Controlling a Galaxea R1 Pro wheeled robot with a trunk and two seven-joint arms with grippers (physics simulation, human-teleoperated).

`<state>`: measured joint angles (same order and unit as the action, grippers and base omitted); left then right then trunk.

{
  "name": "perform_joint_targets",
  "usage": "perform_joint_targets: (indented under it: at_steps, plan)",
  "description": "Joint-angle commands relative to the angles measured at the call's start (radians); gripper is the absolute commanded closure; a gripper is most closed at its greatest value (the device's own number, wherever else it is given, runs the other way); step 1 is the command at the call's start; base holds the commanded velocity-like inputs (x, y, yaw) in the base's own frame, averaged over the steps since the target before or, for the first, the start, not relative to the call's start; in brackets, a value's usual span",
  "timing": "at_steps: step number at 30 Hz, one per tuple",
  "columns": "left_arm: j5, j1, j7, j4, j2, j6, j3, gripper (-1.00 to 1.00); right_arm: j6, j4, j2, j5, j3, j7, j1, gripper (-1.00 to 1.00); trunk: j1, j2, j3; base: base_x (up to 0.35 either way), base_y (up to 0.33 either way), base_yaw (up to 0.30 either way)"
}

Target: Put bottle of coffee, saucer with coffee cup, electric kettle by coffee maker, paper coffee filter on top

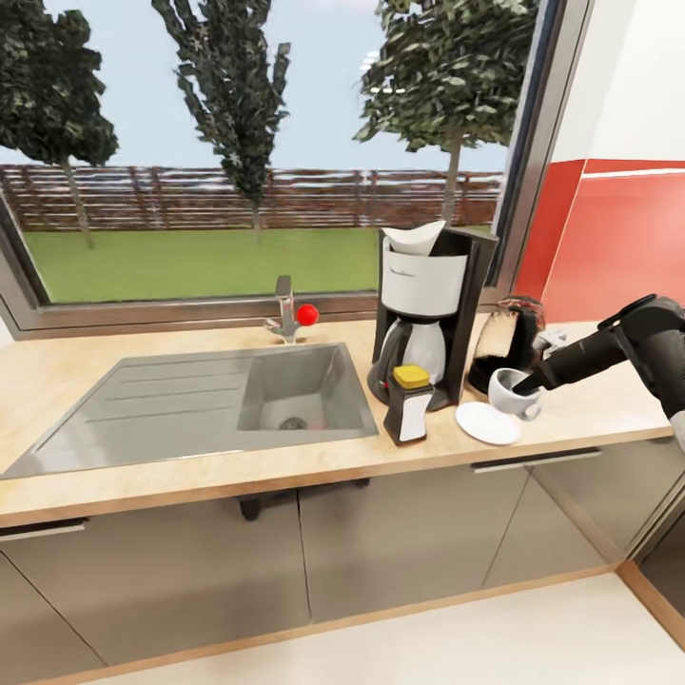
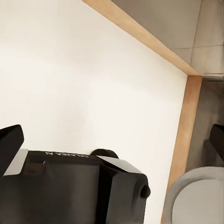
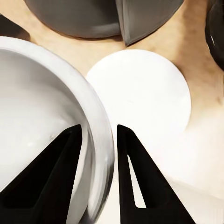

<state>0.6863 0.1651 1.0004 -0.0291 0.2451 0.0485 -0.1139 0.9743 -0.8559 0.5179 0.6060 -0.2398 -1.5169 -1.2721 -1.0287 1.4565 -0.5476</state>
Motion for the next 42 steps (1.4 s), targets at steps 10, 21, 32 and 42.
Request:
perform_joint_targets:
  at_steps: [10, 21, 32, 42]
  plan:
    - [0.01, 0.001, 0.003, 0.0, 0.0, 0.005, -0.008, -1.0, 0.005, 0.061, -0.018, 0.009, -0.002, -0.002, 0.006, 1.0, 0.0, 0.001, -0.001, 0.066, 0.0, 0.0]
    - [0.01, 0.001, 0.004, 0.0, 0.0, 0.005, -0.009, -1.0, 0.003, 0.092, -0.024, 0.009, -0.002, 0.02, 0.014, 1.0, 0.0, 0.001, -0.001, 0.028, 0.0, 0.0]
    - [0.01, 0.001, 0.004, 0.0, 0.0, 0.005, -0.008, -1.0, -0.001, 0.105, -0.025, 0.008, -0.003, 0.045, 0.024, 1.0, 0.0, 0.001, -0.001, 0.048, 0.0, 0.0]
    - [0.01, 0.001, 0.004, 0.0, 0.0, 0.005, -0.009, -1.0, -0.002, 0.109, -0.025, 0.009, -0.002, 0.051, 0.032, 1.0, 0.0, 0.001, -0.001, 0.065, 0.0, 0.0]
